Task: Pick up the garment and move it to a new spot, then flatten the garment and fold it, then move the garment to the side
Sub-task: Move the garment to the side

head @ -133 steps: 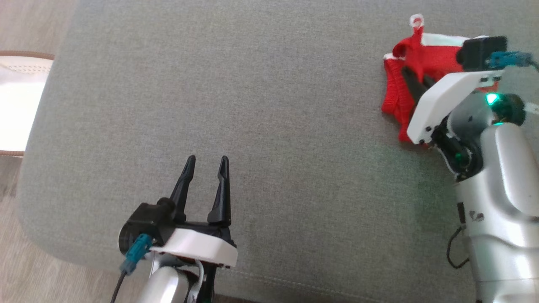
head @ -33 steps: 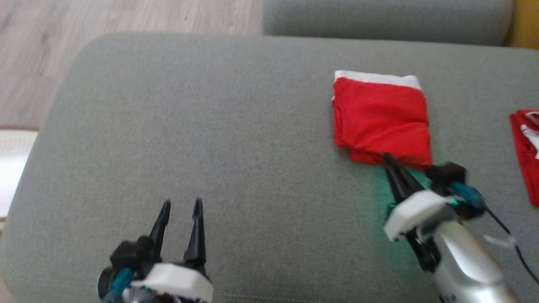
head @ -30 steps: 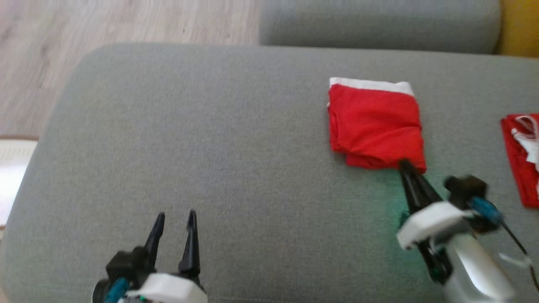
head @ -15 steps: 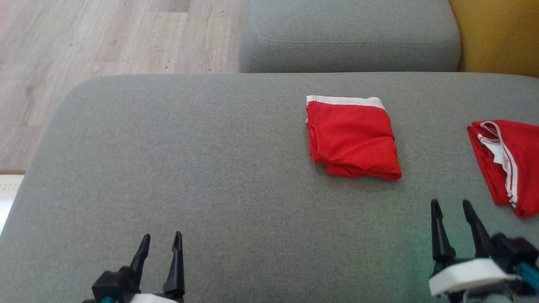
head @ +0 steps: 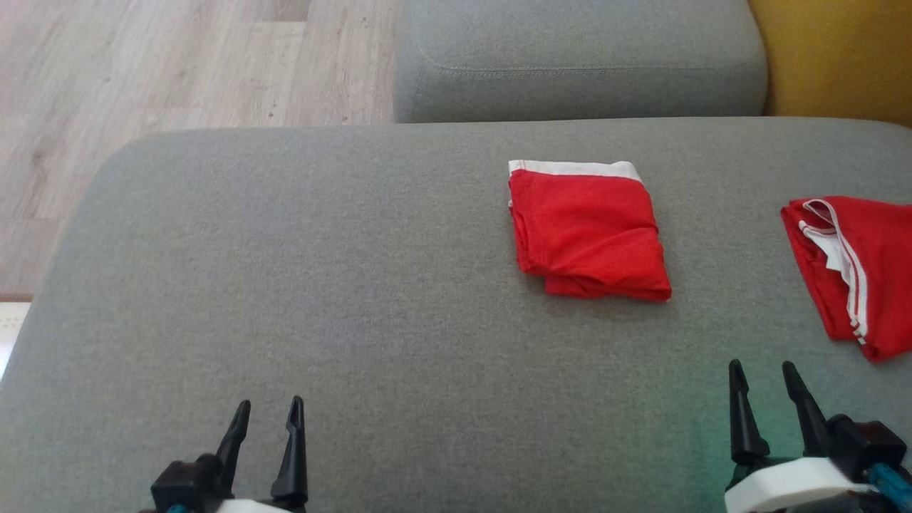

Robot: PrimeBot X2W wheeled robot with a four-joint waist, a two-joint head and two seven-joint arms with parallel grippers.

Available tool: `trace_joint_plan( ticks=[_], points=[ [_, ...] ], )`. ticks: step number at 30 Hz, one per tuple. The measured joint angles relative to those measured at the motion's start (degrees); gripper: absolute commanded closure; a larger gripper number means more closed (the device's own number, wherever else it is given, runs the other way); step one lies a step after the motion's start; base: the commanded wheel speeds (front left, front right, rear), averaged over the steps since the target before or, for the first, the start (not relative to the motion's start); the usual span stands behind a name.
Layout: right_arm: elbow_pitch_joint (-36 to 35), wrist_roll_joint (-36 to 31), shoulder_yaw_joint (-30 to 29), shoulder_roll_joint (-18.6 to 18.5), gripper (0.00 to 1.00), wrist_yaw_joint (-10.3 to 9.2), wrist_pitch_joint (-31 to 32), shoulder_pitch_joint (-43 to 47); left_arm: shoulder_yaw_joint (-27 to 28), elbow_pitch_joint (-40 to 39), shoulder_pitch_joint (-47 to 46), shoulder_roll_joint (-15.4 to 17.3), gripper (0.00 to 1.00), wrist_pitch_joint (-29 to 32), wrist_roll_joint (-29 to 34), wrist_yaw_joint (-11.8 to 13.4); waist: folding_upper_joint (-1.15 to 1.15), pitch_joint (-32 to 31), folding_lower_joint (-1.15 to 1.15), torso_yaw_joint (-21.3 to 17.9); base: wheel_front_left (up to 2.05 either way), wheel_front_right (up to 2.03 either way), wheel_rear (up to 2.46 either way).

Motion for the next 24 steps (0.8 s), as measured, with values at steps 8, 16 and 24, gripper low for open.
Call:
trace_joint_plan(
  ticks=[8, 16, 24],
  points=[
    [0.9, 7.7, 0.4, 0.0, 0.0, 0.0, 8.4, -7.4, -1.5, 0.0, -0.2, 0.0, 0.0, 0.0, -0.1, 0.0, 0.0, 1.9, 0.0, 0.6, 0.0, 0.0, 0.0],
    [8.1, 12.0, -5.2, -3.7, 0.0, 0.0, 30.9, -31.6, -7.6, 0.0, -8.8, -0.1, 0.0, 0.0, -1.8, 0.5, 0.0, 10.4, 0.0, 2.8, 0.0, 0.0, 0.0],
    [21.9, 9.8, -7.0, -5.2, 0.0, 0.0, 39.1, -38.2, -12.8, 0.3, -10.1, -0.1, 0.0, 0.0, -3.8, 1.9, 0.0, 14.5, 0.02, 8.3, 0.0, 0.0, 0.0]
  ],
)
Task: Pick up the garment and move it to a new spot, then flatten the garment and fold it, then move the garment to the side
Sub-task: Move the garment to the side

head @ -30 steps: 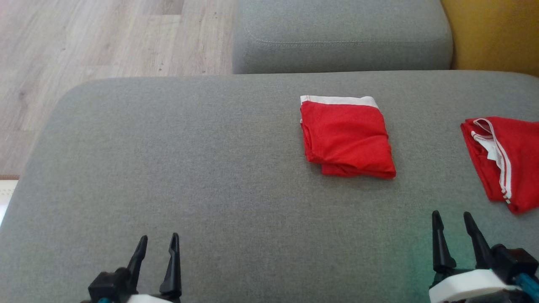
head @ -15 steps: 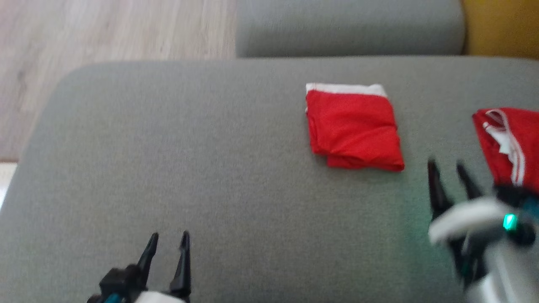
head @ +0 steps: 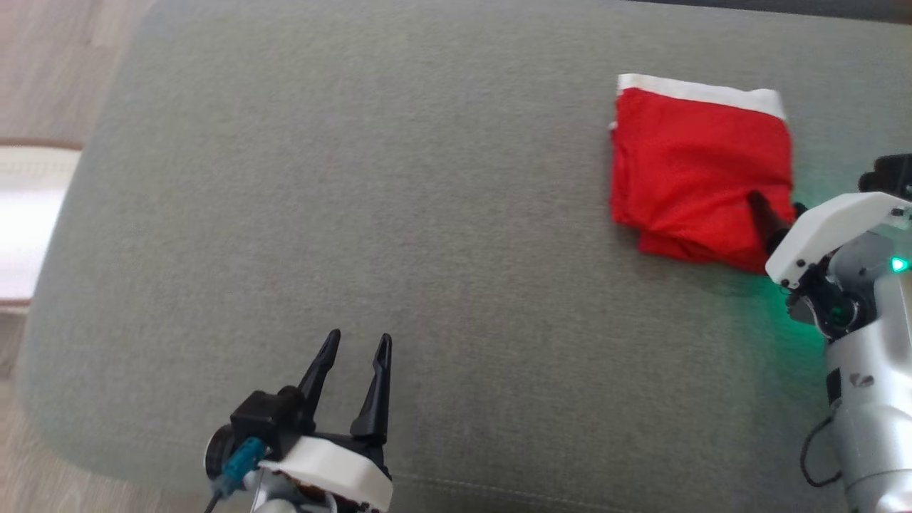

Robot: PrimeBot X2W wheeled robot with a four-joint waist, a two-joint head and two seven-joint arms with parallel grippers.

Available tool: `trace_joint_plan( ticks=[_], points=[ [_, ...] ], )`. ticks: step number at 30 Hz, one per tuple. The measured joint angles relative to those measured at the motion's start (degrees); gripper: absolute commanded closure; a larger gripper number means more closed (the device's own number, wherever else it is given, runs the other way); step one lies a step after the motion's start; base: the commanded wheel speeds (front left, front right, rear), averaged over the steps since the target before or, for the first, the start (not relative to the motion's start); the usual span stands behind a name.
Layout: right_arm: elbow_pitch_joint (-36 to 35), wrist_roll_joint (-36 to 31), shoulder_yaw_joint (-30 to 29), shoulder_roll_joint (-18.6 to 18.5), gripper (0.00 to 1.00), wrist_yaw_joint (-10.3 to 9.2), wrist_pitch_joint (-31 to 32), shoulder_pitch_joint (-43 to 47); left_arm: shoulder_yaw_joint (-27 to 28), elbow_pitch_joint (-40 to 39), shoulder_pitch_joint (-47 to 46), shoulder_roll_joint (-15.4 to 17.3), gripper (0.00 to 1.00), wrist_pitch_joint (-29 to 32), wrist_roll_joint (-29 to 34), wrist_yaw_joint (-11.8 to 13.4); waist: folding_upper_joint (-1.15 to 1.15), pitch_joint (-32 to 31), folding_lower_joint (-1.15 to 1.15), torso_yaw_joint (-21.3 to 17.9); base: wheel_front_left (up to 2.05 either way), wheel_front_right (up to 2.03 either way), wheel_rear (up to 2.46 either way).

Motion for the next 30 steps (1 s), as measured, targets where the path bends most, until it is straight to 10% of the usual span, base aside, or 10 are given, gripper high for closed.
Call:
trace_joint_plan(
  ticks=[3, 5, 16, 30],
  points=[
    [2.9, -0.1, -0.3, -0.2, 0.0, 0.0, -0.2, -1.1, -0.2, 0.0, 0.0, 0.0, 0.0, 0.0, -0.1, 0.2, 0.0, 0.6, -0.01, 1.4, 0.0, 0.0, 0.0],
    [4.1, 0.4, -0.8, -0.2, 1.0, 0.0, -2.0, -2.1, -0.2, 0.0, 0.0, 0.0, 0.0, 0.0, -0.1, 0.6, 0.0, 0.7, -0.01, 1.6, 0.0, 0.0, 0.0],
    [-0.2, 5.7, 9.1, -1.1, 1.0, 0.0, -5.3, -3.2, 2.0, -0.4, 0.3, 0.0, 0.0, 0.0, 0.2, 1.6, 0.0, 0.7, -0.02, -7.1, 0.0, 0.0, 0.0],
    [-7.5, 5.0, 8.6, -21.5, 1.0, 0.0, 4.6, -5.0, 3.6, -0.5, -3.2, 0.0, 0.0, 0.0, 3.4, 0.0, 0.0, 5.6, -0.01, -19.2, 0.0, 0.0, 0.0]
  ],
)
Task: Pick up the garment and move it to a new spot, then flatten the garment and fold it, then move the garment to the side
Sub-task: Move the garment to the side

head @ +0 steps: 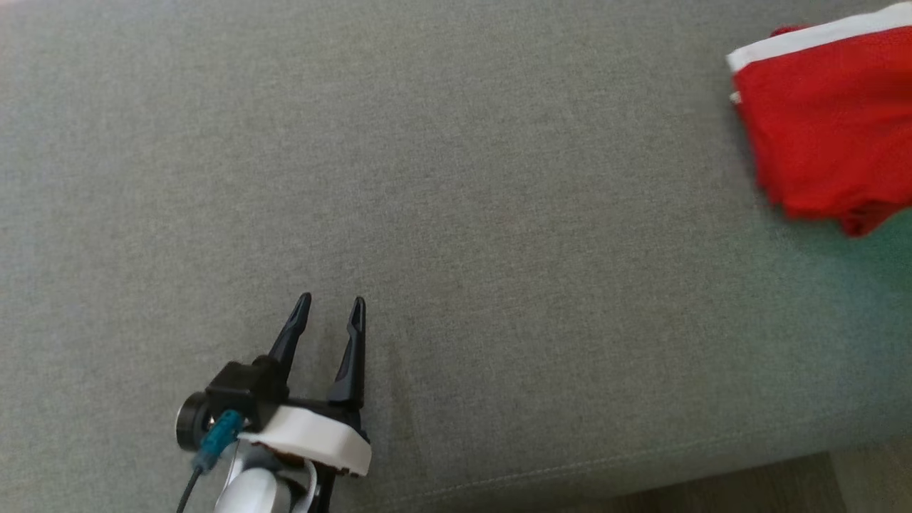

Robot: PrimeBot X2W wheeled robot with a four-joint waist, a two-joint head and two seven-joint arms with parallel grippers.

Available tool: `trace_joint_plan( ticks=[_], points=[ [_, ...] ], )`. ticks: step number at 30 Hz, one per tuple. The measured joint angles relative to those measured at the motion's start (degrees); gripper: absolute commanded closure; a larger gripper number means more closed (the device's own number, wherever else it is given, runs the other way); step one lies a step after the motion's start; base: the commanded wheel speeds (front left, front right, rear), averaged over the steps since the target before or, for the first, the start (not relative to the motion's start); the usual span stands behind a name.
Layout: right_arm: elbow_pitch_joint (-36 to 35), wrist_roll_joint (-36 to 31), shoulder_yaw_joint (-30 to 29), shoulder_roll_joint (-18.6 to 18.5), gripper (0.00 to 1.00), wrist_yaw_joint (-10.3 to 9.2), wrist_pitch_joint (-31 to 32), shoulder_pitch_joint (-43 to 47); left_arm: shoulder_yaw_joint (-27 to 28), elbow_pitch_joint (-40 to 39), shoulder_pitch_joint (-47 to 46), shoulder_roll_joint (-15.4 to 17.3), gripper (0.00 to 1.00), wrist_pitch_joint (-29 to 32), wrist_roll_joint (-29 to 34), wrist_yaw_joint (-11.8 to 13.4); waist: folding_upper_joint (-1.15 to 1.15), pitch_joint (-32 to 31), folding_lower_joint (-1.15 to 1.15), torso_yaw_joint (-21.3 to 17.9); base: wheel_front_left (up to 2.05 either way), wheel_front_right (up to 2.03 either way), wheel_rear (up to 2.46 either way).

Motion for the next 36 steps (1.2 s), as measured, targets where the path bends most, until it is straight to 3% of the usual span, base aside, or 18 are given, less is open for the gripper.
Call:
trace_joint_plan(
  ticks=[4, 5, 6, 7, 13, 19, 23, 29, 31, 36],
  points=[
    [4.9, -6.5, -3.7, -0.2, 1.0, 0.0, -2.1, -1.3, 0.2, 0.2, 0.1, 0.0, 0.0, 0.0, 0.7, -0.5, 0.0, 0.3, 0.0, 0.6, 0.0, 0.0, 0.0],
    [6.2, -8.7, -5.1, 0.0, 0.76, 0.0, -4.0, -1.3, 0.2, 0.2, 0.1, 0.0, 0.0, 0.0, 0.8, -0.5, 0.0, 0.4, 0.0, 0.9, 0.0, 0.0, 0.0],
    [6.2, -8.7, -5.1, 0.0, 0.13, 0.0, -4.0, -1.3, 0.2, 0.2, 0.1, 0.0, 0.0, 0.0, 0.8, -0.5, 0.0, 0.4, 0.0, 0.9, 0.0, 0.0, 0.0],
    [7.6, -11.1, -6.7, 0.2, 0.0, 0.0, -6.1, -1.3, 0.2, 0.2, 0.1, 0.0, 0.0, 0.0, 0.8, -0.4, 0.0, 0.5, 0.0, 1.1, 0.0, 0.0, 0.0],
    [9.6, -24.9, -13.2, 3.5, 0.0, 0.0, -15.2, -1.3, 0.4, 0.0, 0.1, 0.0, 0.0, 0.0, 0.7, -0.2, 0.0, -0.2, 0.0, 2.5, 0.0, 0.0, 0.0],
    [-0.9, -30.1, -20.2, 10.1, 0.0, 0.0, -24.4, 2.6, 2.2, -1.1, 0.9, 0.0, 0.0, 0.0, -0.9, 1.2, 0.0, -3.2, 0.0, 3.4, 0.0, 0.0, 0.0],
    [-9.3, -29.8, -18.5, 16.4, 0.0, 0.0, -26.9, 11.0, 3.7, 0.1, 3.2, 0.0, 0.0, 0.0, -1.2, 1.9, 0.0, -5.8, -0.01, 4.0, 0.0, 0.0, 0.0],
    [-20.8, -27.7, -10.8, 22.4, 0.0, 0.0, -30.1, 21.5, 6.3, 0.6, 4.2, -0.1, 0.0, 0.0, -1.2, 2.2, 0.0, -9.8, -0.01, 5.4, 0.0, 0.0, 0.0],
    [-22.4, -25.2, -8.3, 25.3, 0.0, 0.0, -32.0, 24.6, 7.1, 1.0, 4.6, -0.1, 0.0, 0.0, -0.6, 2.1, 0.0, -10.9, -0.01, 6.0, 0.0, 0.0, 0.0],
    [-21.3, -24.0, -2.4, 27.4, 0.0, 0.0, -37.7, 33.5, 8.3, 2.9, 6.8, 0.0, 0.0, 0.0, 0.3, 1.6, 0.0, -13.3, -0.01, 8.1, 0.0, 0.0, 0.0]
  ],
)
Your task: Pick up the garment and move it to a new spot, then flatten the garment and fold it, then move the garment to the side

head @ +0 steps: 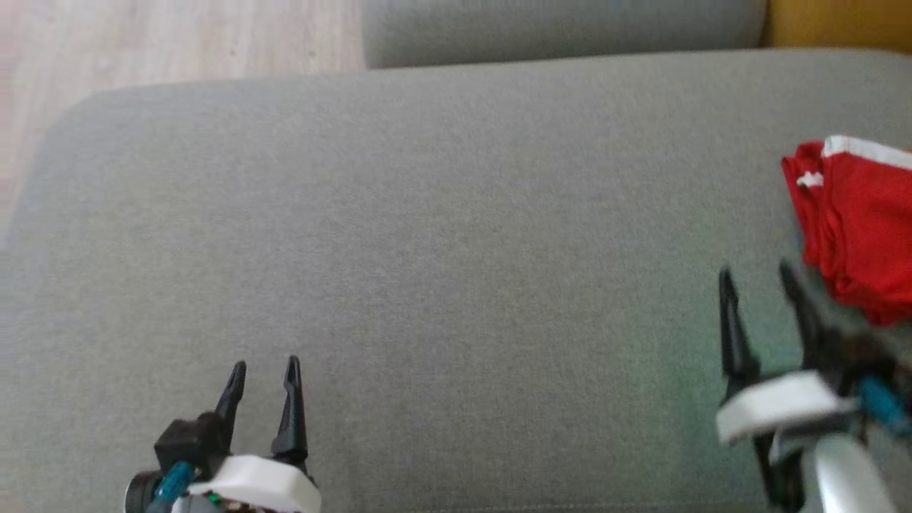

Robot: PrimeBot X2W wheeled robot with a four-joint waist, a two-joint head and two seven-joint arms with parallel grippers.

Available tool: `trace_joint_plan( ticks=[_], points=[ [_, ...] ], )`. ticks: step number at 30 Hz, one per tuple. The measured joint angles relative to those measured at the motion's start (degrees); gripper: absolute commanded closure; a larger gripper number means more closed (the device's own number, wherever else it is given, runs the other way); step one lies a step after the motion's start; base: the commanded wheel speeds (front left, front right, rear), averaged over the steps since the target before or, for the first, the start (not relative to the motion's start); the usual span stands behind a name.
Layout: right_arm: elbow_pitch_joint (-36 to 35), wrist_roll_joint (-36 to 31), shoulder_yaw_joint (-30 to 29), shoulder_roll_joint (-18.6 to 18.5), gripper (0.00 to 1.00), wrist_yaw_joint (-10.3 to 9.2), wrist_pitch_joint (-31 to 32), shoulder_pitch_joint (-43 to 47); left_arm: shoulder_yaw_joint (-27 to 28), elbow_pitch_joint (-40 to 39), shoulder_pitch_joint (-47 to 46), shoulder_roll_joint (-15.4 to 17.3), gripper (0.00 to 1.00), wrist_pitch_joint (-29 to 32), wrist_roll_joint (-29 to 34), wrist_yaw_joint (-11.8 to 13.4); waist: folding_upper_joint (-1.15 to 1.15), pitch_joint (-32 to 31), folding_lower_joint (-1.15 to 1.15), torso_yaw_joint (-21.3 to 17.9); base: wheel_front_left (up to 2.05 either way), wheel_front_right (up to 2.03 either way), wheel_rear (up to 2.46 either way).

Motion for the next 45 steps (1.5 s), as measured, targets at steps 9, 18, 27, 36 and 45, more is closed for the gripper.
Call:
trace_joint_plan(
  ticks=[9, 18, 27, 36, 45],
  points=[
    [4.9, 1.4, 3.3, 1.1, 0.0, 0.0, -5.4, 9.5, 1.8, 0.7, 3.7, 0.0, 0.0, 0.0, 1.4, -2.1, 0.0, -5.4, 0.0, 2.3, 0.0, 0.0, 0.0],
    [5.5, 1.8, 3.4, 1.1, 1.0, 0.0, -5.8, 10.0, 2.8, -0.6, 4.1, 0.0, 1.0, 0.0, 1.7, -2.6, 0.0, -6.4, 0.0, 0.6, 0.0, 0.0, 0.0],
    [9.7, 4.8, 3.3, 1.2, 1.0, 0.0, -5.0, 11.3, 2.8, 3.5, 5.5, -0.1, 1.0, 0.9, -1.2, -2.6, 0.0, -6.3, 0.0, 0.4, 0.0, 0.0, 0.0],
    [9.5, 10.4, 3.0, 1.2, 1.0, 0.0, -3.6, 11.2, 3.1, 3.5, 5.2, -0.1, 1.0, 2.4, -6.5, -3.1, 0.0, -6.2, 0.0, 0.3, 0.0, 0.0, 0.0],
    [9.0, 17.5, 2.4, 1.2, 1.0, 0.0, -2.1, 11.0, 3.6, 3.5, 4.2, -0.1, 1.0, 3.9, -13.1, -4.0, 0.0, -6.1, 0.0, 0.1, 0.0, 0.0, 0.0]
  ],
)
